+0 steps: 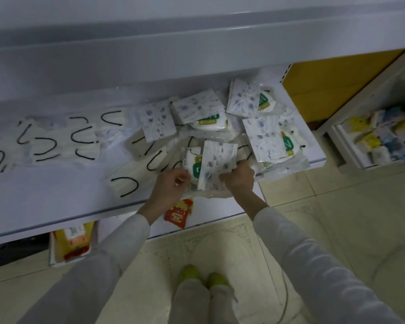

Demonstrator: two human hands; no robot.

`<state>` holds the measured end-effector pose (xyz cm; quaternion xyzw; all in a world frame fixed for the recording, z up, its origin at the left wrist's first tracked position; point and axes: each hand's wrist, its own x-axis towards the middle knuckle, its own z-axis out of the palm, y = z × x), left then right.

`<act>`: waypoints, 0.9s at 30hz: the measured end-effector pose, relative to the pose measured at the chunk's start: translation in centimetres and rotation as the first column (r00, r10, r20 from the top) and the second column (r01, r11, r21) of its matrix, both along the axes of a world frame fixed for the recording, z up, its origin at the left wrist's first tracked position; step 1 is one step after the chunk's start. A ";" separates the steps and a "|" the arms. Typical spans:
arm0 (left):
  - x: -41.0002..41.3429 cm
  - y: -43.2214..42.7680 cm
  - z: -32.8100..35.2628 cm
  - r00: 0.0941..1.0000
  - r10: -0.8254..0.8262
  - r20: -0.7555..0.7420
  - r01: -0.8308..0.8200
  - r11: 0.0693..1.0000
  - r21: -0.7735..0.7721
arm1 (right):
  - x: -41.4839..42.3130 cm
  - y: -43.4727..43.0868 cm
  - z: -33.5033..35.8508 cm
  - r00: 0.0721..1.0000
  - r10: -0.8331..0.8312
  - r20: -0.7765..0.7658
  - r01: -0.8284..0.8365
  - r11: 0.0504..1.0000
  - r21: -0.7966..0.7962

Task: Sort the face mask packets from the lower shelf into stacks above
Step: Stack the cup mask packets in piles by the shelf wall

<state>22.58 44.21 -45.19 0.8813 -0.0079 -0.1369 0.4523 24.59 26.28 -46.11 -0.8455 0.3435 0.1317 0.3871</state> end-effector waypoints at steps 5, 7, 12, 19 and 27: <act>0.4 -0.2 -0.5 0.999 0.036 -0.011 -0.037 0.999 -0.031 | -0.1 -0.5 0.3 0.984 0.061 0.169 -0.070 0.996 0.052; 0.6 -0.5 -0.1 0.993 0.115 -0.023 -0.117 0.989 -0.091 | -0.4 -0.7 1.1 0.964 0.034 0.265 -0.089 0.976 0.198; 2.2 -2.9 2.9 0.931 0.150 -0.332 -0.297 0.841 -0.452 | -0.5 -0.7 3.8 0.924 0.030 0.382 -0.228 0.843 0.487; 2.0 -5.6 3.5 0.911 0.135 -0.390 -0.376 0.661 -0.649 | -0.3 -2.6 5.2 0.892 0.182 0.413 -0.361 0.837 0.411; 3.8 -5.8 3.3 0.902 0.262 -0.342 -0.419 0.717 -0.557 | 1.9 -8.1 6.4 0.851 0.243 0.466 -0.305 0.950 0.063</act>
